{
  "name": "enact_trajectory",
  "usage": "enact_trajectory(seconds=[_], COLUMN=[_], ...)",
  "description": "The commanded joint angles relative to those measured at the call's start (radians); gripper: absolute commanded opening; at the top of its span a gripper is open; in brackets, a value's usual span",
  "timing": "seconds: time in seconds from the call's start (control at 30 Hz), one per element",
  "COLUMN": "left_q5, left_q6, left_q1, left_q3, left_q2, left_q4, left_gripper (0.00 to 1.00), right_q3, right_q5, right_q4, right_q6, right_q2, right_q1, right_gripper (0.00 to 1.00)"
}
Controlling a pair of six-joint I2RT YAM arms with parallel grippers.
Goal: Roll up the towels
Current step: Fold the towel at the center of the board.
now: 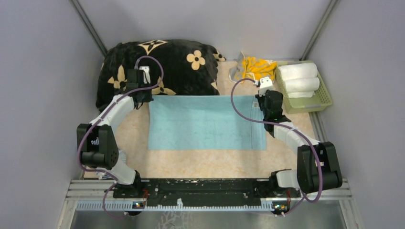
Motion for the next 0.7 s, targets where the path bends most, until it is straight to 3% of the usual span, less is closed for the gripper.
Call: enact_trajectory(seconds=[0.0, 0.67], left_q5=[-0.011, -0.032], left_q6=[-0.018, -0.154], left_q1=[0.023, 0.023], left_q3=[0.043, -0.226], left_q2=[-0.043, -0.313], left_q4=[0.003, -0.087], left_gripper=[0.00, 0.00], right_q3=[0.058, -0.158], right_q5=[-0.004, -0.126], right_q4=[0.028, -0.191], right_q6=[-0.003, 0.105], right_q2=[-0.035, -0.377], right_q1=[-0.020, -0.020], right_gripper=[0.00, 0.00])
